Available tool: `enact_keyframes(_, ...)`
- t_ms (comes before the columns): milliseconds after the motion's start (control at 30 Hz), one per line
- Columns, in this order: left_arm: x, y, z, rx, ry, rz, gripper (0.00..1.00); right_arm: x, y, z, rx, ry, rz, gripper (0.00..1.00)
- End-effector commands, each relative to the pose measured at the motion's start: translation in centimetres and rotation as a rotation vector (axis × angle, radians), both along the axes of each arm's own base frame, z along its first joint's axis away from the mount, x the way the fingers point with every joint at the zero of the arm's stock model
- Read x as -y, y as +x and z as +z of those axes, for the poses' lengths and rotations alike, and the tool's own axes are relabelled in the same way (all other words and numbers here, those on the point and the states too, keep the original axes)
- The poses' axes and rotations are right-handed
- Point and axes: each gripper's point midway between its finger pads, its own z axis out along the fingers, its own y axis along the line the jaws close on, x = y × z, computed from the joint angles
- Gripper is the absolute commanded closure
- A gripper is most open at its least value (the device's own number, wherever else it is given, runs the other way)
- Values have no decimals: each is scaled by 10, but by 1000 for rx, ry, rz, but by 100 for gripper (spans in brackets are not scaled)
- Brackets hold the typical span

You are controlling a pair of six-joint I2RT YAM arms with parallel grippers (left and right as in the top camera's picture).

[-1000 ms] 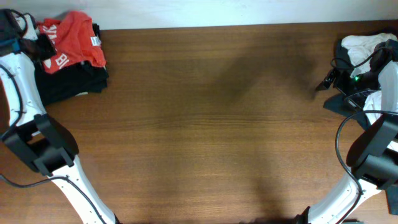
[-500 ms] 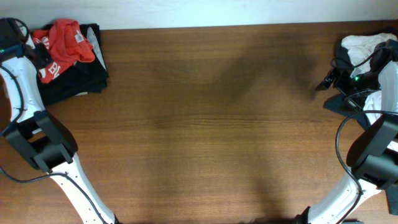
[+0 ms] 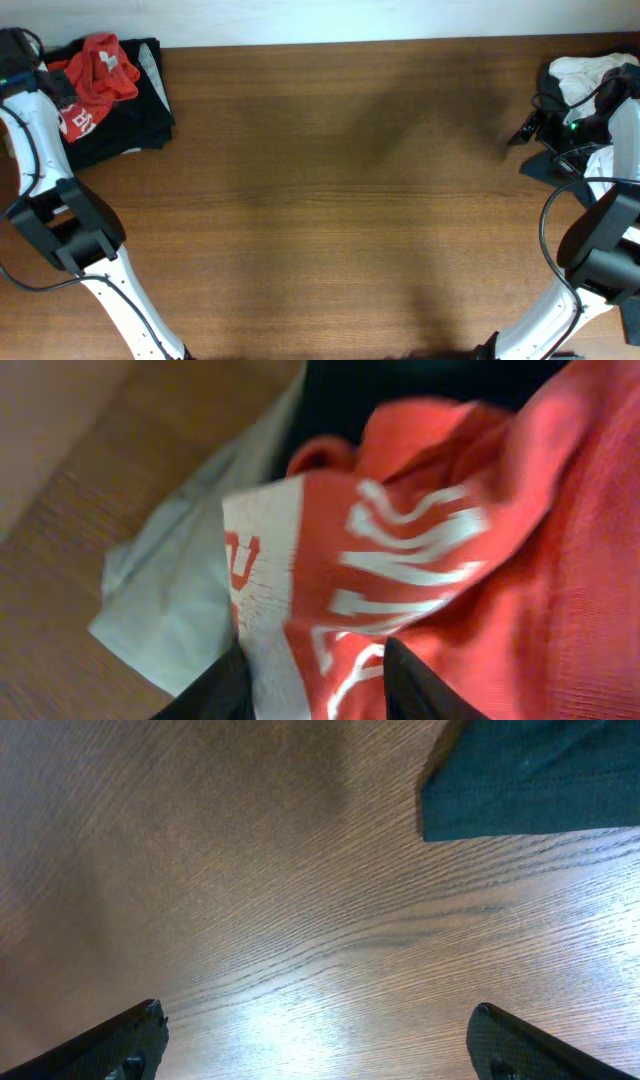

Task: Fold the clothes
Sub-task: 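Place the red T-shirt on the dark clothes stack and adjust it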

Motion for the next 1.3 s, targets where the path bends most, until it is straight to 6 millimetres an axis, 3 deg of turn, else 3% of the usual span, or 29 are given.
enact_keyframes(0, -3, 0, 67, 101, 54, 11, 58, 3, 3, 4, 17, -4, 1, 1)
enact_keyframes(33, 1, 0, 75, 109, 55, 4, 51, 3, 3, 4, 17, -4, 1, 1)
enact_keyframes(67, 6, 1, 77, 113, 48, -7, 50, 3, 3, 4, 17, -4, 1, 1)
enact_keyframes(200, 40, 10, 53, 82, -55, -101, 50, 3, 3, 4, 17, -4, 1, 1)
enact_keyframes(233, 45, 12, 38, 59, -70, -106, 64, 3, 3, 4, 17, -4, 1, 1)
enact_keyframes(300, 52, 17, 8, 27, -117, -94, 82, 3, 3, 4, 17, -4, 1, 1)
enact_keyframes(467, 100, 37, -73, -27, -287, -204, 85, 3, 3, 4, 17, -4, 1, 1)
enact_keyframes(533, 112, 41, -89, -41, -294, -223, 85, 3, 3, 4, 17, -4, 1, 1)
enact_keyframes(600, 129, 51, -86, -17, -308, -266, 85, 3, 3, 4, 17, -4, 1, 1)
enact_keyframes(700, 154, 66, -60, 34, -300, -325, 84, 3, 3, 4, 17, -4, 1, 2)
enact_keyframes(833, 173, 78, 5, 149, -295, -396, 79, 3, 3, 4, 17, -4, 1, 1)
enact_keyframes(933, 179, 75, 35, 197, -311, -429, 78, 3, 3, 4, 17, -4, 1, 1)
enact_keyframes(967, 173, 74, 42, 205, -292, -416, 77, 3, 3, 4, 17, -4, 1, 1)
enact_keyframes(1033, 144, 68, 54, 207, -215, -337, 76, 3, 3, 4, 17, -3, 1, 1)
enact_keyframes(1100, 114, 61, 68, 220, -148, -261, 92, 3, 3, 4, 17, -4, 1, 1)
enact_keyframes(1167, 83, 56, 80, 263, -116, -169, 98, 3, 3, 4, 17, -4, 1, 1)
enact_keyframes(1267, 55, 45, 65, 240, -123, -122, 99, 3, 3, 4, 17, -4, 1, 1)
